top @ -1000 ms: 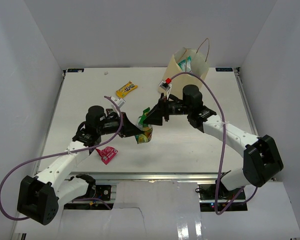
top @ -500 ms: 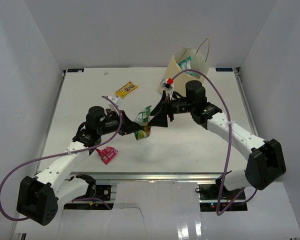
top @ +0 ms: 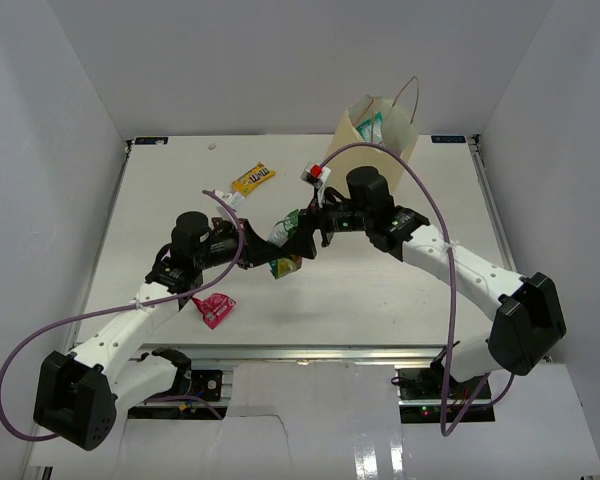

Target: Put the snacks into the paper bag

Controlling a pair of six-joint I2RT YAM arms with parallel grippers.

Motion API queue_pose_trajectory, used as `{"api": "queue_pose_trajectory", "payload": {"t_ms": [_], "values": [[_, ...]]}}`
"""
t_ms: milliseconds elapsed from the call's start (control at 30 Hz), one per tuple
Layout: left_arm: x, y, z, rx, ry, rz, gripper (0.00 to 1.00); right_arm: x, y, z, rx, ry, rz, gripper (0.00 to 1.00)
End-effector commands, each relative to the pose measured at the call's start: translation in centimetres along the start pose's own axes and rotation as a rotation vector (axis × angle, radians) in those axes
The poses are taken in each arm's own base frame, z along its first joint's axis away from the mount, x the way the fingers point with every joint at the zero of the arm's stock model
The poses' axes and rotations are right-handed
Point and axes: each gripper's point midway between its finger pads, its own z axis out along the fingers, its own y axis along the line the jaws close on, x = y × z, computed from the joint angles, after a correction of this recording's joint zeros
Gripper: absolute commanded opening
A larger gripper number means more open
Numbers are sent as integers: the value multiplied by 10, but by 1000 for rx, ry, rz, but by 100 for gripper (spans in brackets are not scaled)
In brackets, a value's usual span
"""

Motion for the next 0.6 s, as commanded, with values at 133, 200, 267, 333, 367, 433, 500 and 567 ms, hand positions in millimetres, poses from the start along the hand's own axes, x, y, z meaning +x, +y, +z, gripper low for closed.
{"api": "queue_pose_trajectory", "payload": {"t_ms": [133, 200, 267, 333, 367, 433, 500, 567], "values": [[-14, -25, -4, 89, -34, 55, 3, -28, 3, 10, -16, -51, -65, 62], [-12, -24, -5, 85, -34, 53, 11, -27, 6, 9, -39, -49, -75, 48], [-11, -25, -6, 85, -34, 55, 18, -25, 9, 9, -58, -44, -85, 35], [-10, -25, -7, 85, -34, 53, 23, -24, 11, 8, -77, -41, -87, 19], [-12, -27, -8, 87, -40, 61, 28, -26, 13, 6, -102, -43, -97, 15], [-12, -28, -10, 85, -40, 65, 34, -29, 15, 2, -127, -48, -111, 8], [-16, -33, -14, 86, -55, 92, 45, -34, 17, -7, -179, -55, -136, 8], [-20, -34, -18, 64, -67, 105, 54, -45, 23, -17, -240, -71, -173, 8]]}}
